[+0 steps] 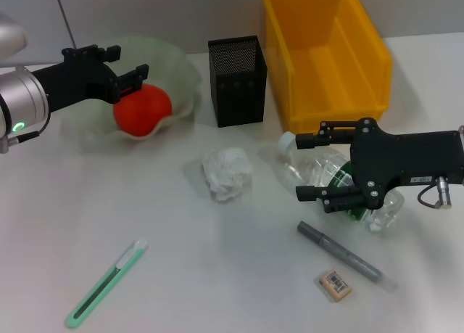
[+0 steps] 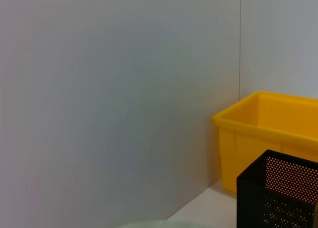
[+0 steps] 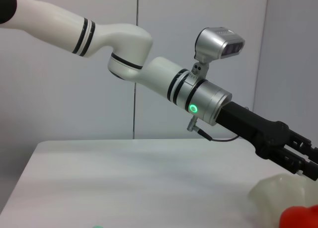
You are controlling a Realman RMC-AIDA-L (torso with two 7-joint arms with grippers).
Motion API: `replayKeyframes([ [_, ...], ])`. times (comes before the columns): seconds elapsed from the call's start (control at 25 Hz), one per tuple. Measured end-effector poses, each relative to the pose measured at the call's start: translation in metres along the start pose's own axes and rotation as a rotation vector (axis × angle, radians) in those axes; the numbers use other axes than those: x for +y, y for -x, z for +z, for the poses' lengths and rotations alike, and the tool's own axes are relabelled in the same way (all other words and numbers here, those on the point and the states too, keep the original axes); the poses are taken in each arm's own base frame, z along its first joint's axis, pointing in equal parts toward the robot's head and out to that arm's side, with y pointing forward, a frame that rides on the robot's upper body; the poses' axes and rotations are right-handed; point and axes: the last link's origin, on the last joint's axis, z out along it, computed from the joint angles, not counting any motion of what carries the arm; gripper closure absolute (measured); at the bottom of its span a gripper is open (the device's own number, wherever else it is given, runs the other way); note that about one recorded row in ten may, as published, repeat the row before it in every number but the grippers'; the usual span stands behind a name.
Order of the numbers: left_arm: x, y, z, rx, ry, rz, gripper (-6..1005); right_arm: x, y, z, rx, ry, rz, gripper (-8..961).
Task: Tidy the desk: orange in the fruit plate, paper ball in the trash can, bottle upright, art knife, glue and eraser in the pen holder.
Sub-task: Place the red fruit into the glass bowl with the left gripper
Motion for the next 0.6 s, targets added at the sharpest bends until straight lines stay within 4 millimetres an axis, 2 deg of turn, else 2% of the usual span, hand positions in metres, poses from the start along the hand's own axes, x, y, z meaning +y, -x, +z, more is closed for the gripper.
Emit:
replayKeyframes([
  [0.12,-0.001,0.000,-0.002,0.005,-0.001,-0.006,619,0.001,0.000,0.001,0.000,-0.004,-0.001,207],
  [0.16,-0.001,0.000,-0.004,0.017,-0.004,-0.015,387,0.001,0.000,0.001,-0.001,-0.004,-0.001,207],
  [0.28,-0.002,0.000,-0.007,0.039,-0.002,-0.031,337,0.002,0.000,0.001,-0.003,-0.003,0.000,207],
  [0.36,0.000,-0.003,-0.016,0.091,0.024,-0.055,304,0.003,0.000,0.001,-0.005,-0.001,0.000,207],
  [0.6,0.006,-0.003,-0.052,0.237,0.098,-0.111,297,0.003,0.000,0.001,-0.006,-0.001,0.000,205],
])
